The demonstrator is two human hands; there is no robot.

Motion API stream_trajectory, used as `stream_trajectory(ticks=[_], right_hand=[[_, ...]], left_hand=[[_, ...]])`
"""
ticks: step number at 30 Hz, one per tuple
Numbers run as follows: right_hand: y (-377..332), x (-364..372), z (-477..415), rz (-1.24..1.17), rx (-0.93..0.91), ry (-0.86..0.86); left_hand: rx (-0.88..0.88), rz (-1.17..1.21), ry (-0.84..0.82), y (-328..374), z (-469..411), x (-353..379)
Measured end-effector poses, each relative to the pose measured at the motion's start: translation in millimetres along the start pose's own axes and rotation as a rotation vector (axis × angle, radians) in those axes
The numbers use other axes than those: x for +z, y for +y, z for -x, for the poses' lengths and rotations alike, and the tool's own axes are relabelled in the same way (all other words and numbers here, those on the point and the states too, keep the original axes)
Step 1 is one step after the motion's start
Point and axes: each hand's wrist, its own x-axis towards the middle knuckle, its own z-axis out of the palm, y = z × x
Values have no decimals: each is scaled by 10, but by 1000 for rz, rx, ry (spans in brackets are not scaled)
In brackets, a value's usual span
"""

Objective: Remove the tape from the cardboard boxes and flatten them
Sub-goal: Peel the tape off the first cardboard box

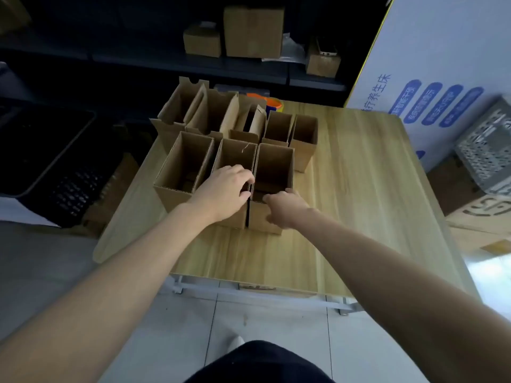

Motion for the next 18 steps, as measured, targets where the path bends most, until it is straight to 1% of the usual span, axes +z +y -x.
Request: stream_trajectory(ticks=[1, 3, 4, 6, 8, 12, 15, 18], right_hand=[[-5, 10, -11, -2, 5, -14], [10, 66, -51, -12, 4, 20], [18, 82, -43, -11, 7, 54], [48, 90, -41, -83, 19, 112], [124, 48, -9, -198, 53, 182], [371, -149, 106, -481, 154, 244], [628, -279, 231, -757, 245, 286], [910, -346, 349, -1000, 337, 321]], left_hand=[[-5, 4, -8, -15, -6, 5], [2, 8, 1, -50, -8, 19], [5, 1, -3, -46, -3, 22], [13, 7, -13, -47, -12, 40], [32, 15, 3, -32, -32, 52], [50, 31, 23, 108, -124, 109], [34, 17, 39, 272, -251, 142], [7, 13, 17, 433, -380, 182]])
